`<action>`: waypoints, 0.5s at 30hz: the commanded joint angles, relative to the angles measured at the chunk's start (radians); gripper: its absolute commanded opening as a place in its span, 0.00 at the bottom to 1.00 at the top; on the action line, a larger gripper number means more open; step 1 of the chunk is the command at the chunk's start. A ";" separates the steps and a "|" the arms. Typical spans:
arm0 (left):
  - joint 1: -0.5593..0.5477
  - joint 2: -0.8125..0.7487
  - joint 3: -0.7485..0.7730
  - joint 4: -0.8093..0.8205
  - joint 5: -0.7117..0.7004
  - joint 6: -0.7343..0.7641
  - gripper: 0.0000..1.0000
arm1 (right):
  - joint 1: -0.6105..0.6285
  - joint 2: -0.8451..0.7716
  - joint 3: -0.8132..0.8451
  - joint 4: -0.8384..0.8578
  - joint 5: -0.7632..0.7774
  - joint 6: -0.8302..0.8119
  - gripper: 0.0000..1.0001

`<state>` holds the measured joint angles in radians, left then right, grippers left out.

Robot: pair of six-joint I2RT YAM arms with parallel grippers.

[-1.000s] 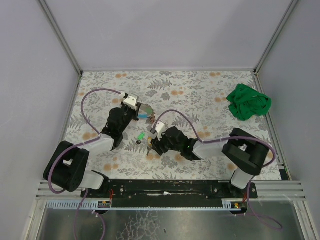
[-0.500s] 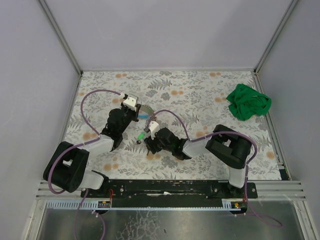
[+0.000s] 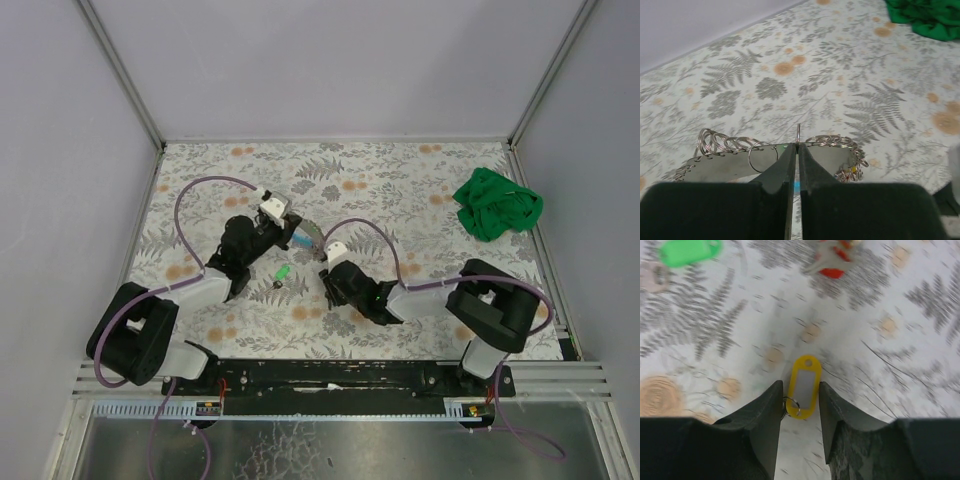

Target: Put the keys on the keyring

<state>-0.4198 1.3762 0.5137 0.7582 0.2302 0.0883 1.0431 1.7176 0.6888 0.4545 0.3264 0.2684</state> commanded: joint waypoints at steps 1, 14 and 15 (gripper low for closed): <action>-0.044 -0.006 0.065 0.036 0.108 0.000 0.00 | -0.073 -0.112 -0.055 -0.232 0.108 0.109 0.41; -0.138 -0.038 0.050 0.007 0.238 0.024 0.00 | -0.215 -0.430 -0.100 -0.439 0.124 0.139 0.51; -0.145 -0.047 0.043 0.002 0.244 0.031 0.00 | -0.215 -0.448 -0.093 -0.455 0.115 0.127 0.53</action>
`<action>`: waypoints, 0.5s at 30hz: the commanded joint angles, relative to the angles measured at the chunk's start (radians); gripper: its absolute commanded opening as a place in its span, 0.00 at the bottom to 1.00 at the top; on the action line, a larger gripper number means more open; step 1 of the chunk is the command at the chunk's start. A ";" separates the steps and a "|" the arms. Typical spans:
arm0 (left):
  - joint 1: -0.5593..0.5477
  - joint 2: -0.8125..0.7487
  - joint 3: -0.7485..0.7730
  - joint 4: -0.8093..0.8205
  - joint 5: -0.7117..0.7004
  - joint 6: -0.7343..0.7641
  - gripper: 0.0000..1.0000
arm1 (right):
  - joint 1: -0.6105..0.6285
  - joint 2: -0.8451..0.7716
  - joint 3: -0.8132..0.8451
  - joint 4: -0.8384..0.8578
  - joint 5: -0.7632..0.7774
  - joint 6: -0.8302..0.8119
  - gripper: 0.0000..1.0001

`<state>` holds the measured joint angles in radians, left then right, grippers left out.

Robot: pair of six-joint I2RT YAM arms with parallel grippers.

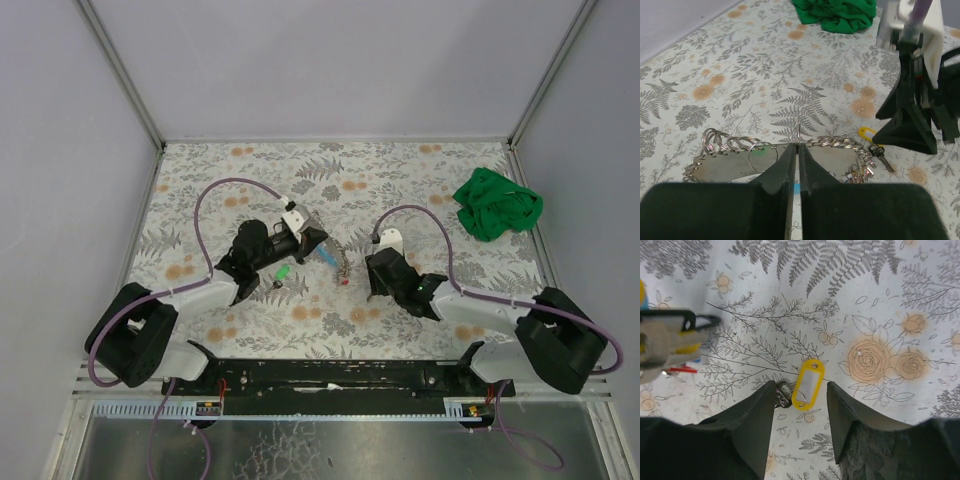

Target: Put the keys on the keyring

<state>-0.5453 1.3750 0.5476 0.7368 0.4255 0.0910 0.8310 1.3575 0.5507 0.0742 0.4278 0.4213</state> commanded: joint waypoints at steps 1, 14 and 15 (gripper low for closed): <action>-0.024 -0.054 -0.002 0.022 0.051 0.035 0.00 | -0.008 -0.100 0.054 -0.092 -0.001 -0.038 0.54; -0.055 -0.123 -0.160 0.092 0.047 0.032 0.00 | -0.107 -0.024 0.111 -0.179 -0.223 -0.061 0.43; -0.059 -0.124 -0.169 0.098 0.046 0.032 0.00 | -0.112 -0.012 0.114 -0.183 -0.231 -0.061 0.43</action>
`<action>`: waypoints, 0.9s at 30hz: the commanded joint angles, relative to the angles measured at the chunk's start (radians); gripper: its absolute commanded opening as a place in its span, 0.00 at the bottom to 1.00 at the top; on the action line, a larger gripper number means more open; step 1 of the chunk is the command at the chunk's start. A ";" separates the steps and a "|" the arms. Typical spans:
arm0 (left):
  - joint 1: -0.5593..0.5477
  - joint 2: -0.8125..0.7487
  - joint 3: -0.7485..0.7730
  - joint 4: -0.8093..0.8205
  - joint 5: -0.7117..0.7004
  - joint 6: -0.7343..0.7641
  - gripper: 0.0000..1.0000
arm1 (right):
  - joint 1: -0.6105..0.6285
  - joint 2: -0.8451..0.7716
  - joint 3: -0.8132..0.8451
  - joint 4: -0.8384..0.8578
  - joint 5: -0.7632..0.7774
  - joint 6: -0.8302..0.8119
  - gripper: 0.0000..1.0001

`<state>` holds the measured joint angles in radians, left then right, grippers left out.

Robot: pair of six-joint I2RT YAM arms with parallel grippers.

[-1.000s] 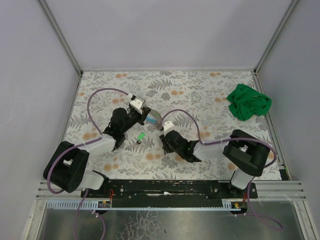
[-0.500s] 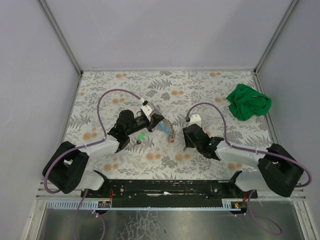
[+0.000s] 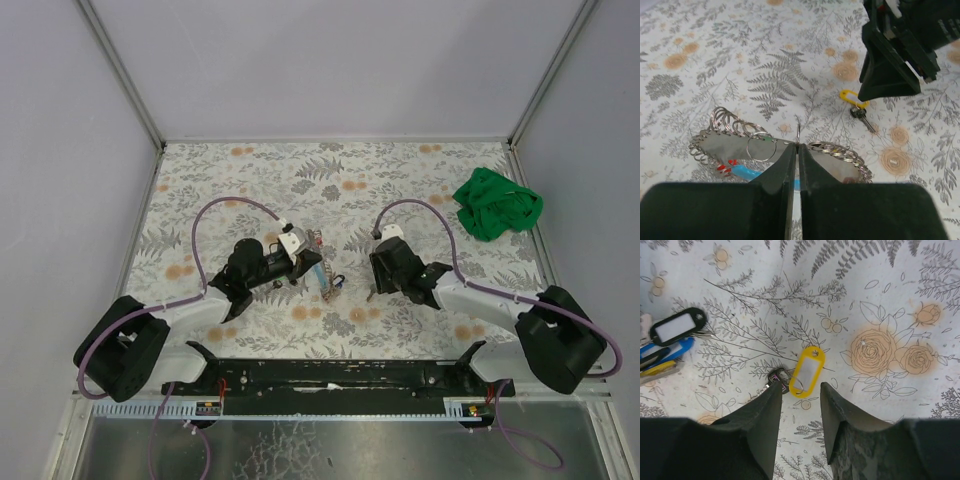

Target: Put the keys on the keyring

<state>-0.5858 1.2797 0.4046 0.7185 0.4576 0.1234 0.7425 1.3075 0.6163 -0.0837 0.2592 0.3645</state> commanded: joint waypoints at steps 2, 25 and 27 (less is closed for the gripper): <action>-0.027 -0.025 -0.037 0.124 0.015 0.009 0.00 | -0.029 0.058 0.053 -0.023 -0.078 -0.007 0.43; -0.027 0.015 -0.046 0.142 0.032 0.022 0.00 | -0.037 0.162 0.096 -0.041 -0.088 -0.017 0.26; -0.028 0.015 -0.046 0.142 0.033 0.022 0.00 | -0.037 0.162 0.107 -0.055 -0.093 -0.022 0.22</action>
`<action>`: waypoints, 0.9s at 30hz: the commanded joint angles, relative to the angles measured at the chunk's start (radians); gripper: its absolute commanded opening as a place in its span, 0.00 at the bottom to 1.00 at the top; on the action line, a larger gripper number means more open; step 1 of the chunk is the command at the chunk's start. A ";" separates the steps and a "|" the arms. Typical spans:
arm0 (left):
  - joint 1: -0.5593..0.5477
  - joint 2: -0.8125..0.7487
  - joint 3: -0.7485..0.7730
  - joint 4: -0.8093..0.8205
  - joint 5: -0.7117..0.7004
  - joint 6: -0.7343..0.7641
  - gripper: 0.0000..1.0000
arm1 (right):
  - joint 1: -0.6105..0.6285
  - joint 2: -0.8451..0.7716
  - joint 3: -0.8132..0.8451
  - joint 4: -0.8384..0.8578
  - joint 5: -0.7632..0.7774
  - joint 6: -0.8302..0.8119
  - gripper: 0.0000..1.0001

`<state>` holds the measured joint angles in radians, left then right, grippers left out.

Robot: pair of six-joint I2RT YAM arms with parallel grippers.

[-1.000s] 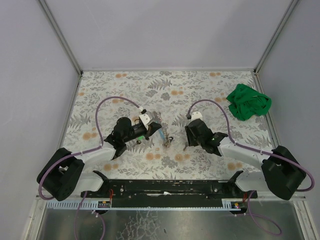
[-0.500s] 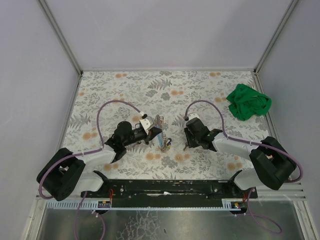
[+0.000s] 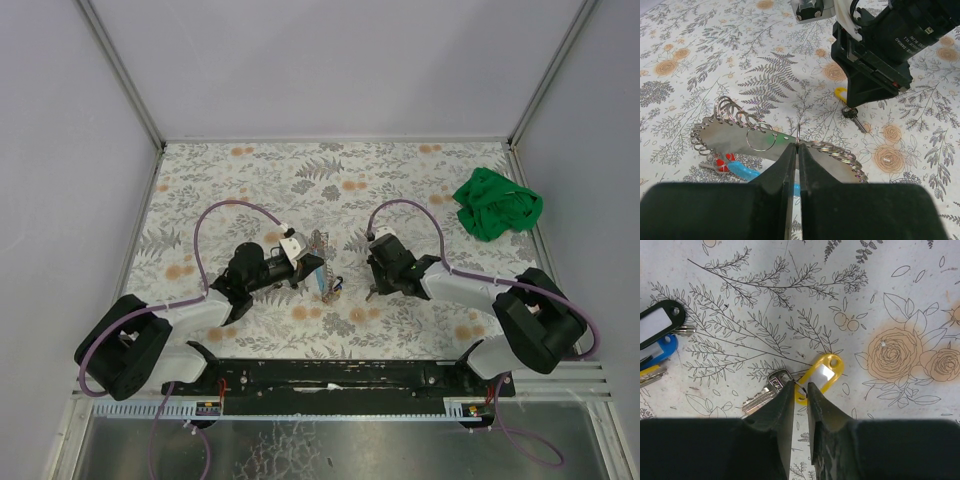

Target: Put the keys on the keyring

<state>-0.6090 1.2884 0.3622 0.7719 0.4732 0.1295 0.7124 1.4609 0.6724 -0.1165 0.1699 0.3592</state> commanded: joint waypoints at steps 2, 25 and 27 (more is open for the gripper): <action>-0.005 0.007 -0.003 0.087 0.018 0.015 0.00 | -0.007 -0.002 0.062 -0.035 -0.009 -0.025 0.16; -0.006 -0.004 -0.006 0.089 0.022 0.010 0.00 | -0.006 -0.264 -0.270 0.625 -0.052 -0.275 0.01; -0.006 -0.004 -0.008 0.095 0.022 0.007 0.00 | -0.005 -0.243 -0.326 0.769 -0.049 -0.291 0.01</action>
<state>-0.6090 1.2930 0.3622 0.7773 0.4847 0.1291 0.7116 1.2129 0.4274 0.2909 0.1123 0.1276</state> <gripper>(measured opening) 0.009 0.021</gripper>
